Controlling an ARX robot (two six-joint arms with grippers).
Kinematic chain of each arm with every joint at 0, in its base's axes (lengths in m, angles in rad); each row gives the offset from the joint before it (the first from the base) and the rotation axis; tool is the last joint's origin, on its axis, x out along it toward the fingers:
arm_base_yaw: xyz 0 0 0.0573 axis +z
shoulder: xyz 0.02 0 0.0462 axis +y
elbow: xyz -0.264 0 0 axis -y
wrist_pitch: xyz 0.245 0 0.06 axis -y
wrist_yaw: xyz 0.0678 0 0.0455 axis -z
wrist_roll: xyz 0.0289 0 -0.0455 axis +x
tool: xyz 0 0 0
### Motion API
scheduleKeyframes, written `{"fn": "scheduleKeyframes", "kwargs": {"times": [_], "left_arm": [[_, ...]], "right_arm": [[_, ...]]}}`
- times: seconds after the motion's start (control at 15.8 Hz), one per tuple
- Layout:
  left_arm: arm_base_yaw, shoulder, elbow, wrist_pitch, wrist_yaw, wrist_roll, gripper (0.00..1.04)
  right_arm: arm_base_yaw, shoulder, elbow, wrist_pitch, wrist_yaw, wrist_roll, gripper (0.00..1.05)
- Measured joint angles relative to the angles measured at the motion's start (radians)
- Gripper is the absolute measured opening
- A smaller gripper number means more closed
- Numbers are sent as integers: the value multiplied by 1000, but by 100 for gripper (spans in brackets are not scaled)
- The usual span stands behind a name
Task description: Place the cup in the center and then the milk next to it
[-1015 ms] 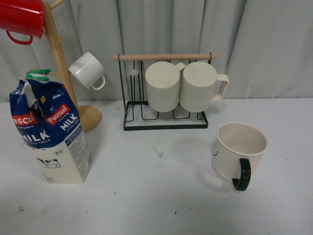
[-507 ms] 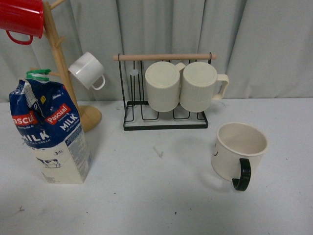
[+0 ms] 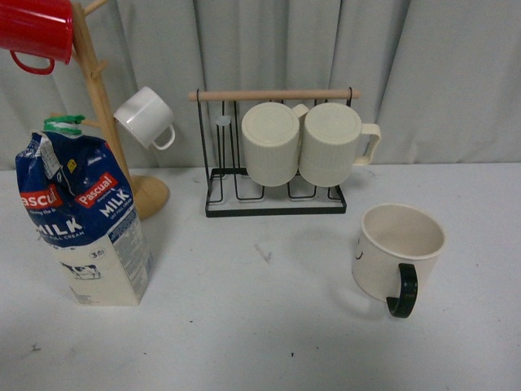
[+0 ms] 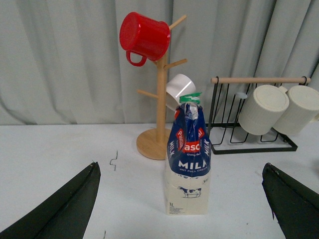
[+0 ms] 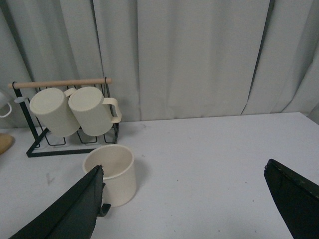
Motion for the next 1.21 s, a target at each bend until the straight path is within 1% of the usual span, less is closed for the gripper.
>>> {"fn": "scheduleKeyframes", "kwargs": {"times": [0.51, 0.57, 0.63, 0.7, 0.76, 0.82, 0.89, 0.95, 1.01, 1.08, 1.21], "left_arm": [[0, 0, 0, 0, 0, 0, 98], [0, 0, 0, 0, 0, 0, 98], [0, 0, 0, 1, 3, 0, 98], [0, 0, 0, 0, 0, 0, 98], [0, 0, 0, 0, 0, 0, 98], [0, 0, 0, 0, 0, 0, 98], [0, 0, 0, 0, 0, 0, 98], [0, 0, 0, 0, 0, 0, 98], [0, 0, 0, 0, 0, 0, 98], [0, 0, 0, 0, 0, 0, 98], [0, 0, 0, 0, 0, 0, 98]], "right_arm": [[0, 0, 0, 0, 0, 0, 98], [-40, 34, 22, -64, -108, -38, 98], [-153, 278, 78, 46, -324, -113, 98], [-148, 464, 135, 196, -402, -132, 98], [-98, 637, 190, 344, -391, -134, 98], [-68, 819, 261, 448, -322, -116, 98], [-32, 994, 353, 478, -231, -77, 98], [8, 1155, 457, 434, -154, -23, 98], [39, 1277, 547, 367, -100, 22, 98], [72, 1402, 649, 281, -69, 87, 98], [113, 1597, 835, 124, -43, 191, 98]]}}
